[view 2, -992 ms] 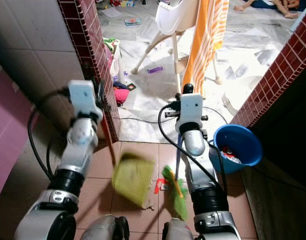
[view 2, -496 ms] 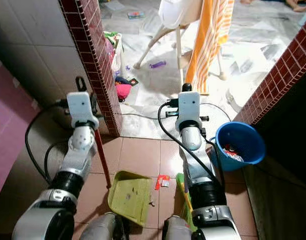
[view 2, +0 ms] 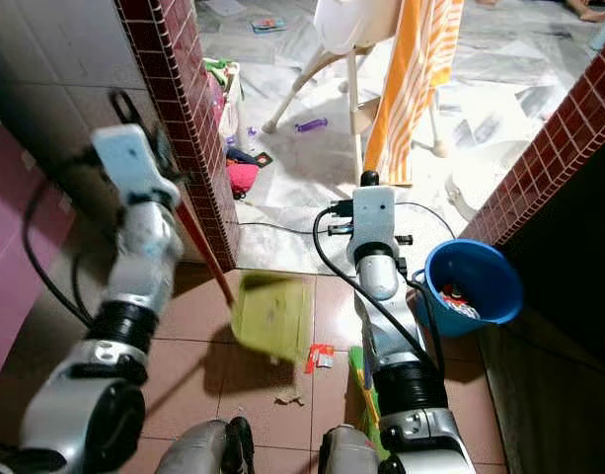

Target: Sweep floor

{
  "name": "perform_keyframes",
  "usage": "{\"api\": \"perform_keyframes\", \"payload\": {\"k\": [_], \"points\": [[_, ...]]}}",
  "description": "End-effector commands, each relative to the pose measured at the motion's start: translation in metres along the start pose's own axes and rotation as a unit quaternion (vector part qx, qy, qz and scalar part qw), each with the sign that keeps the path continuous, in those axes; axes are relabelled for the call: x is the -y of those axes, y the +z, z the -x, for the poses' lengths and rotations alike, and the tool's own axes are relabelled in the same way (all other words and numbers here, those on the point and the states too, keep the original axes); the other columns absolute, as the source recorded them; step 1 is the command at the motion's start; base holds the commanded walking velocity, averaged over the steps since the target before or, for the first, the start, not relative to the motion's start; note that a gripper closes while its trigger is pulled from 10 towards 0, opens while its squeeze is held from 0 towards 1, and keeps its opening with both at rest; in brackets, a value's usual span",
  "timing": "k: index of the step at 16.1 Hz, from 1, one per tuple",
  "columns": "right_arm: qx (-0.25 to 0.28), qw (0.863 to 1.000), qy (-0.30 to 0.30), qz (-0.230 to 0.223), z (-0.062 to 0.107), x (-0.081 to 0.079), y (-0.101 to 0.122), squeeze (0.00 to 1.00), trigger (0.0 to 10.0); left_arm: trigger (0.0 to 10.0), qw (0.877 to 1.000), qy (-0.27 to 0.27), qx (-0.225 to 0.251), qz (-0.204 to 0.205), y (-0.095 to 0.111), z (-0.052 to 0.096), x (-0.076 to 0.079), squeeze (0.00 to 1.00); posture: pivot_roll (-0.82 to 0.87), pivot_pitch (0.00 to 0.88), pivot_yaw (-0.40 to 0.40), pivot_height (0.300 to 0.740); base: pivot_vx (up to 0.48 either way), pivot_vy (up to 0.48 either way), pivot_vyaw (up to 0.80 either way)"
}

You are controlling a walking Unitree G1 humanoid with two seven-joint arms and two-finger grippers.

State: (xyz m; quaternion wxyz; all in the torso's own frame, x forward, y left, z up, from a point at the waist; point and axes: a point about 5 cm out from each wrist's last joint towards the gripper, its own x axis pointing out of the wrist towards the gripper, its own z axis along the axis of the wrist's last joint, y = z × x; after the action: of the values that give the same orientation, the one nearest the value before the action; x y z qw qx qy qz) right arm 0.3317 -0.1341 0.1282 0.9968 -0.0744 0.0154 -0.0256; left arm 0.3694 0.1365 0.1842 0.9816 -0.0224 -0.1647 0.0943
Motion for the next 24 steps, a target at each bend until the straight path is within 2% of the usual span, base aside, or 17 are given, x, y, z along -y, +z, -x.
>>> {"api": "perform_keyframes", "payload": {"k": [1,4,5,6,7,10,11,12,13,15,16,18,19,22,24], "points": [[-0.005,1.000,-0.007,0.003,-0.002,0.004,0.000,0.00,10.0,10.0,1.000,-0.002,0.026,-0.014,0.008,-0.004,-0.004,0.00,-0.10,0.108,0.007,0.740,0.000,0.000,0.00],[-0.004,1.000,-0.004,0.002,-0.003,0.003,0.000,0.00,10.0,10.0,0.999,-0.010,-0.016,-0.048,-0.014,0.004,-0.013,0.00,-0.10,0.100,0.003,0.740,0.000,0.000,0.00],[-0.003,1.000,-0.002,-0.005,-0.003,0.002,-0.001,0.00,10.0,10.0,0.997,-0.020,-0.044,-0.065,-0.029,0.010,-0.014,0.00,-0.11,0.093,0.002,0.740,0.000,0.000,0.00],[0.014,0.999,0.011,-0.049,-0.003,-0.001,0.004,0.00,10.0,10.0,0.995,-0.022,-0.069,-0.069,-0.042,0.018,-0.017,0.00,-0.11,0.092,0.002,0.740,0.000,0.000,0.00],[0.037,0.997,0.022,-0.067,-0.003,-0.004,0.010,0.00,10.0,10.0,0.993,-0.013,-0.094,-0.071,-0.054,0.026,-0.021,0.00,-0.11,0.093,0.005,0.740,0.000,0.000,0.00],[0.040,0.996,0.005,-0.079,-0.005,-0.005,0.011,0.00,10.0,10.0,0.987,0.017,-0.144,-0.075,-0.076,0.040,-0.028,0.00,-0.12,0.094,0.008,0.740,0.000,0.000,0.00],[0.044,0.995,0.000,-0.089,-0.006,-0.007,0.014,0.00,10.0,10.0,0.982,0.029,-0.176,-0.067,-0.086,0.048,-0.028,0.00,-0.12,0.093,0.009,0.740,0.000,0.000,0.00],[0.048,0.995,0.003,-0.091,-0.007,-0.009,0.015,0.00,10.0,10.0,0.981,0.022,-0.185,-0.061,-0.090,0.051,-0.025,0.00,-0.12,0.090,0.009,0.740,0.000,0.000,0.00],[0.049,0.994,0.007,-0.097,-0.008,-0.011,0.017,0.00,10.0,10.0,0.983,0.018,-0.172,-0.054,-0.088,0.051,-0.022,0.00,-0.12,0.090,0.009,0.740,0.000,0.000,0.00],[0.046,0.990,0.016,-0.130,-0.010,-0.016,0.019,0.00,10.0,10.0,0.979,0.023,-0.201,-0.027,-0.093,0.052,-0.018,0.00,-0.12,0.086,0.008,0.740,0.000,0.000,0.00],[0.029,0.978,0.017,-0.204,-0.014,-0.019,0.024,0.00,10.0,10.0,0.974,0.018,-0.225,-0.009,-0.099,0.056,-0.013,0.00,-0.13,0.081,0.010,0.740,0.000,0.000,0.00],[0.020,0.963,0.028,-0.269,-0.017,-0.022,0.032,0.00,10.0,10.0,0.973,0.017,-0.230,-0.007,-0.100,0.057,-0.012,0.00,-0.13,0.074,0.011,0.740,0.000,0.000,0.00],[0.025,0.948,0.037,-0.314,-0.022,-0.022,0.046,0.00,10.0,10.0,0.970,0.026,-0.243,0.003,-0.103,0.058,-0.015,0.00,-0.13,0.069,0.009,0.740,0.000,0.000,0.00],[0.040,0.941,0.051,-0.333,-0.027,-0.021,0.064,0.00,10.0,10.0,0.967,0.021,-0.252,0.019,-0.105,0.059,-0.014,0.00,-0.14,0.062,0.004,0.740,0.000,0.000,0.00],[0.071,0.942,0.083,-0.316,-0.031,-0.020,0.083,0.00,10.0,10.0,0.966,0.019,-0.255,0.032,-0.105,0.058,-0.013,0.00,-0.14,0.058,-0.001,0.740,0.000,0.000,0.00]]}}
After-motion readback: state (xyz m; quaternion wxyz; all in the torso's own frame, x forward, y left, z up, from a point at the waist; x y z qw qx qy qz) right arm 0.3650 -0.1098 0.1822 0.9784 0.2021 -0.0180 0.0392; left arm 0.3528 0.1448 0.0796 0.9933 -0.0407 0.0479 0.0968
